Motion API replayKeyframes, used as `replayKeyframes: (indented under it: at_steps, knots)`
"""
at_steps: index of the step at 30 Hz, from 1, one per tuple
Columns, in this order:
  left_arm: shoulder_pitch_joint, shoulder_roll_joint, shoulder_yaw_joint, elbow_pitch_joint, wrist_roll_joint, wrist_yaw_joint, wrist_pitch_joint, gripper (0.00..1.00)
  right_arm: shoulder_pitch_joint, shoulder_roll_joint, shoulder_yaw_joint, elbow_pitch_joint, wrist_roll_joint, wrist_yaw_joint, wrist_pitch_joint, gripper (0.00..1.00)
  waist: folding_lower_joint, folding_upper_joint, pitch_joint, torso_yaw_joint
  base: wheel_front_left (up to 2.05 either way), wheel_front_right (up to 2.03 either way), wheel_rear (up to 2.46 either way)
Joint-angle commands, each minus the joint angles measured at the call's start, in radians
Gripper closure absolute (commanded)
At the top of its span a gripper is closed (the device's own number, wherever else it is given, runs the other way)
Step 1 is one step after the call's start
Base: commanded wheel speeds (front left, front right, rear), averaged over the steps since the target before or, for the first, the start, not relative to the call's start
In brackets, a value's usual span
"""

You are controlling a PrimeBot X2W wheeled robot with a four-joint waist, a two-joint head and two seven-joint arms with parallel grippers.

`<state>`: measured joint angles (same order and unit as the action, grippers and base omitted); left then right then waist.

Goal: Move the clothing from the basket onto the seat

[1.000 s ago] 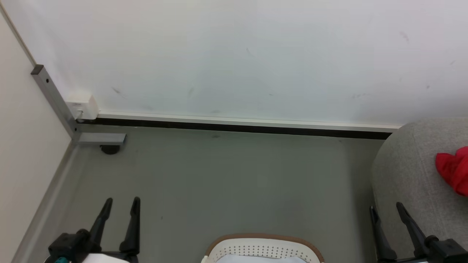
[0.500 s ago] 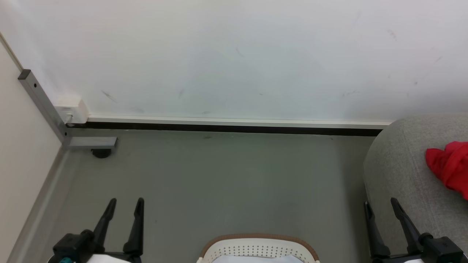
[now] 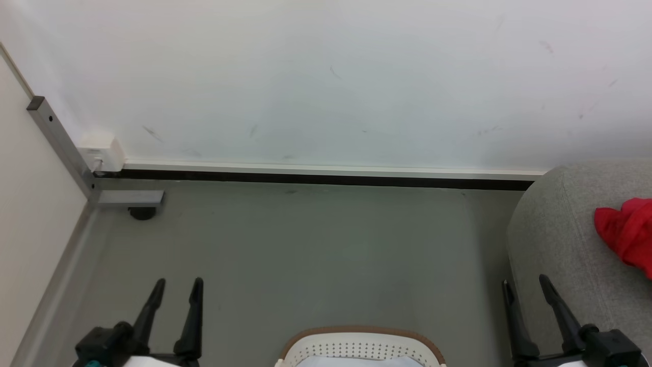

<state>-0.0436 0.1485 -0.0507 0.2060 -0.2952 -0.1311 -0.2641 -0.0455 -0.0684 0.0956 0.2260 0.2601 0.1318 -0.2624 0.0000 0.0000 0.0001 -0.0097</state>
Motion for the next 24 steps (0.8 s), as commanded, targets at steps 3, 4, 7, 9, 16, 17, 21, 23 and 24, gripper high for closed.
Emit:
replayKeyframes:
  at_steps: [3,4,7,9,16,17,21,23,24]
  knots:
    - [0.008,-0.009,-0.011,0.022,-0.015,-0.001,0.000,1.00,0.013,0.004,0.002,0.017,0.000,0.000,0.002,1.00,0.0000,0.0000,0.000,0.000,0.00,0.00,0.00]
    - [0.014,-0.013,-0.015,0.031,-0.015,-0.001,0.001,1.00,0.018,0.006,0.002,0.027,0.001,0.000,0.003,1.00,0.0000,0.0000,0.000,0.000,0.00,0.00,0.00]
    - [0.012,-0.017,-0.009,0.034,-0.064,-0.001,0.014,1.00,0.017,0.006,-0.003,0.027,0.052,0.000,0.016,1.00,0.0000,0.0000,0.000,0.001,0.00,0.00,0.00]
    - [0.010,-0.019,-0.004,0.034,-0.101,-0.001,0.025,1.00,0.015,0.005,-0.008,0.027,0.091,0.000,0.025,1.00,0.0000,0.0000,0.000,0.001,0.00,0.00,0.00]
    - [0.001,-0.027,0.013,0.034,-0.221,0.000,0.059,1.00,0.006,0.003,-0.025,0.026,0.219,0.000,0.057,1.00,0.0000,0.0000,0.000,0.001,0.00,0.00,0.00]
    - [0.000,-0.028,0.015,0.034,-0.237,0.000,0.064,1.00,0.004,0.003,-0.027,0.026,0.236,0.000,0.062,1.00,0.0000,0.0000,0.000,0.001,0.00,0.00,0.00]
    - [-0.003,-0.031,0.022,0.034,-0.285,0.000,0.078,1.00,0.001,0.002,-0.034,0.026,0.286,0.000,0.074,1.00,0.0000,0.0000,0.001,0.002,0.00,0.00,0.00]
    - [-0.006,-0.033,0.026,0.034,-0.315,0.000,0.087,1.00,-0.002,0.002,-0.038,0.025,0.319,0.000,0.083,1.00,0.0000,0.0000,0.001,0.002,0.00,0.00,0.00]
    - [-0.007,-0.034,0.029,0.034,-0.331,0.000,0.092,1.00,-0.003,0.002,-0.040,0.025,0.335,0.000,0.087,1.00,0.0000,0.0000,0.001,0.002,0.00,0.00,0.00]
